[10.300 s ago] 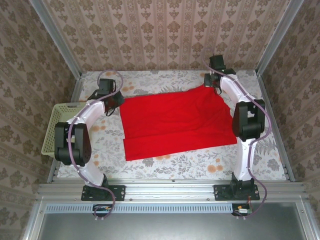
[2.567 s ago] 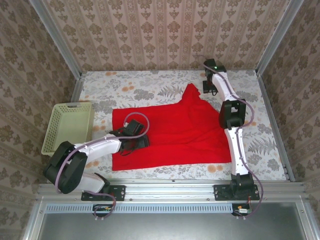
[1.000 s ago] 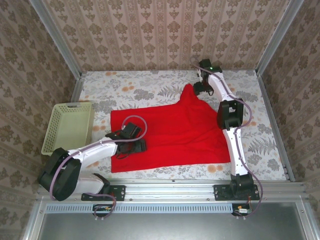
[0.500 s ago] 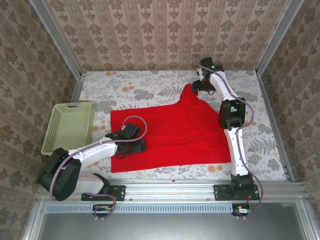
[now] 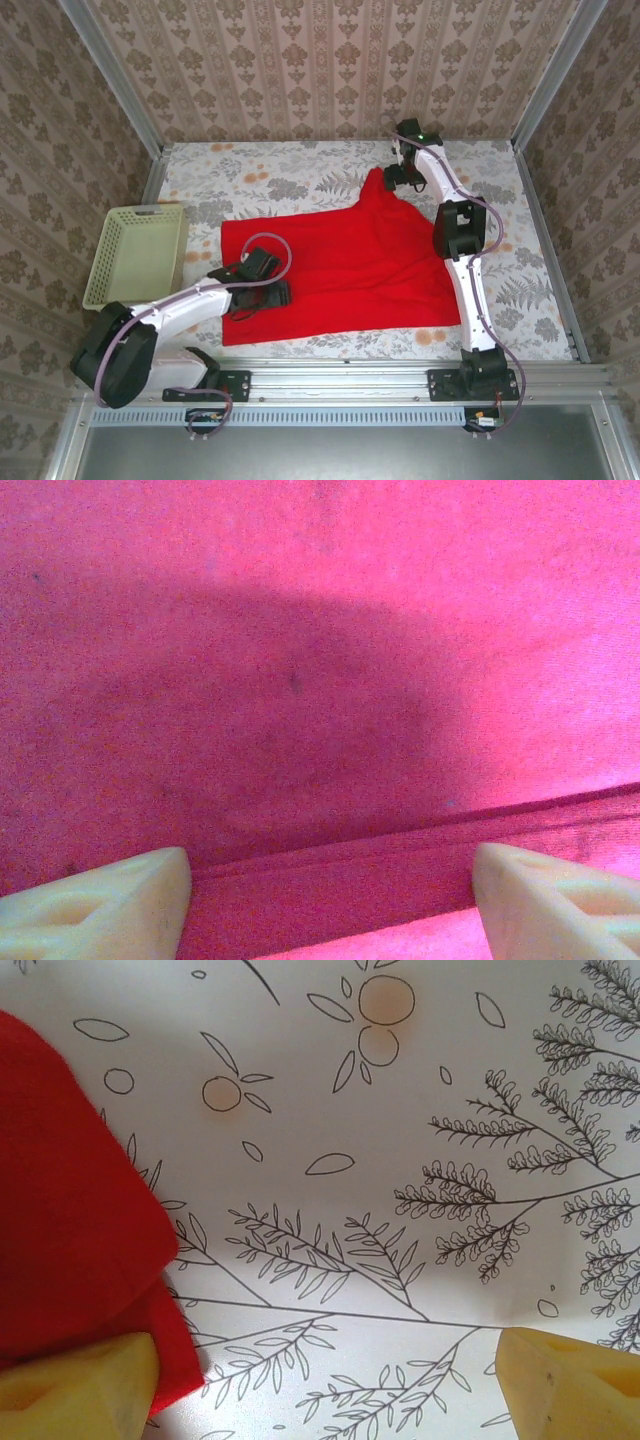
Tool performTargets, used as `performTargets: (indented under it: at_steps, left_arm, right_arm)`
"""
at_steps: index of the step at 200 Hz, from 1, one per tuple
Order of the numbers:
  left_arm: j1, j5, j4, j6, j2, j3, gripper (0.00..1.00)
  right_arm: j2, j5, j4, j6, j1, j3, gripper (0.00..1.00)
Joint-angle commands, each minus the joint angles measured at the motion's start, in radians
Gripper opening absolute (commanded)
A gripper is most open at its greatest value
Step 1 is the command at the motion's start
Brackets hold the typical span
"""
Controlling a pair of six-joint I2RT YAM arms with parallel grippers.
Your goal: Fold the inside-out t-shirt
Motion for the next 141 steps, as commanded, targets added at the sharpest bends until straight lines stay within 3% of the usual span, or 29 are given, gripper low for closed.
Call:
performTargets:
  at_steps: [1,45,141]
  left_arm:
    - [0.011,-0.018,-0.051,-0.002,-0.02,-0.023,0.76]
    - [0.026,-0.018,-0.056,-0.004,-0.02,-0.053,0.76]
    - [0.033,0.022,-0.048,0.007,-0.032,-0.066,0.76]
  right_arm:
    - [0.044,0.089,-0.05,0.0,0.004,0.014,0.88]
    - [0.031,0.175,-0.057,0.072,-0.07,0.011,0.81]
    - [0.104,0.149,0.015,-0.005,-0.114,0.174,0.81]
